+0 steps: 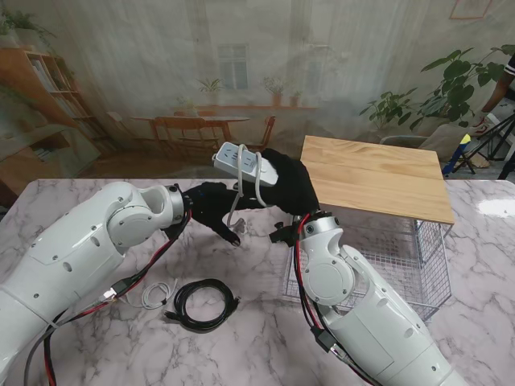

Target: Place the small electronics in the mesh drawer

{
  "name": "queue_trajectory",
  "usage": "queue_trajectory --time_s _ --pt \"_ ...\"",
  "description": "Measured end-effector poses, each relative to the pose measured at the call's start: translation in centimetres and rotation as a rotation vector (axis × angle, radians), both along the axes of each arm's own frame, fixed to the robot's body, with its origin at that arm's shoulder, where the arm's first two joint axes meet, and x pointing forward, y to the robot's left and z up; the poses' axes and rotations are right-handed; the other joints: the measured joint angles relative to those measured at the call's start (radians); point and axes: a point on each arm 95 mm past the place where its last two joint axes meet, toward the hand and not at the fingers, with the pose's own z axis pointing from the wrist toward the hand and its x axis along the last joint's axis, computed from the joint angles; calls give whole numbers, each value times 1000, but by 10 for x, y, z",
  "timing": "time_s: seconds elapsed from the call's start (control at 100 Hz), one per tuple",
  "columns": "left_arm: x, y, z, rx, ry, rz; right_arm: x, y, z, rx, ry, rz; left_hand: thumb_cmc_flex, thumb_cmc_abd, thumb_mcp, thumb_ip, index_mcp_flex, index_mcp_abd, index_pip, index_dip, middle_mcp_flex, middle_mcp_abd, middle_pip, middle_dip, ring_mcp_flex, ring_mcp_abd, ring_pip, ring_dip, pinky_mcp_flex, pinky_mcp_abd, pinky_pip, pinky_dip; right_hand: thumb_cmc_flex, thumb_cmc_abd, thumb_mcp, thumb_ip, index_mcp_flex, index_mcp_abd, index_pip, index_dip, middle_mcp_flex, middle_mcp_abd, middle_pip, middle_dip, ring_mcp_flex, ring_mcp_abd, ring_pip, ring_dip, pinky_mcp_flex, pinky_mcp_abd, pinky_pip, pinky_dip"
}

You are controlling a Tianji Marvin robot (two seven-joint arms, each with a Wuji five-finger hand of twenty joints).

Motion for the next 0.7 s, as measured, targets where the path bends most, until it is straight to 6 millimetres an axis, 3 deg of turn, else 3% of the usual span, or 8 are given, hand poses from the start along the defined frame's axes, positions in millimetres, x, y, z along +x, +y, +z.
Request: queue_trajectory --time_s 0.05,0.14,0.21,0.29,0.43,0.58,0.63,0.7 --pt "0 -1 -1 -7 9 2 0 0 0 0 0 0 40 36 11 0 13 -65 0 0 2 -39 2 0 0 -14 0 -7 2 -1 0 0 0 0 0 0 0 0 0 0 0 0 0 0 0 0 0 0 0 0 0 0" --pt "-1 -3 -6 -14 25 5 0 1 1 0 -1 3 174 151 19 0 155 -160 120 33 54 -144 50 8 35 -36 0 -16 11 -2 3 0 0 0 0 0 0 0 0 0 0 0 0 0 0 0 0 0 0 0 0 0" --pt "-1 -5 -9 -25 36 13 0 2 1 2 -1 4 265 182 22 0 311 -177 273 147 93 -212 80 27 60 -65 0 -16 13 -11 22 0 0 0 0 0 0 0 0 0 0 0 0 0 0 0 0 0 0 0 0 0" --pt "-1 -7 -13 -32 30 16 1 2 2 6 -3 4 327 194 4 0 445 -176 403 227 168 -244 112 45 107 -86 2 -16 29 -29 55 -1 0 0 0 0 0 0 0 0 0 0 0 0 0 0 0 0 0 0 0 0" --pt "-1 -9 -19 -29 27 13 1 1 3 9 -7 -2 360 194 7 0 466 -146 584 327 238 -228 129 62 129 -90 17 4 38 -32 89 1 0 0 0 0 0 0 0 0 0 0 0 0 0 0 0 0 0 0 0 0" --pt "-2 -10 -23 -31 42 13 1 0 4 7 -13 -7 377 194 8 0 439 -116 673 418 256 -215 153 80 129 -91 20 15 38 -32 101 13 0 0 0 0 0 0 0 0 0 0 0 0 0 0 0 0 0 0 0 0" --pt "-2 -10 -24 -33 45 12 1 0 4 6 -14 -8 378 194 8 0 437 -106 686 438 295 -200 160 90 147 -90 25 23 44 -32 113 16 0 0 0 0 0 0 0 0 0 0 0 0 0 0 0 0 0 0 0 0" --pt "-4 -7 -23 -43 46 8 1 -1 5 1 -17 -13 390 194 16 0 437 -94 690 452 386 -146 192 120 170 -87 39 30 60 -32 132 27 0 0 0 0 0 0 0 0 0 0 0 0 0 0 0 0 0 0 0 0"
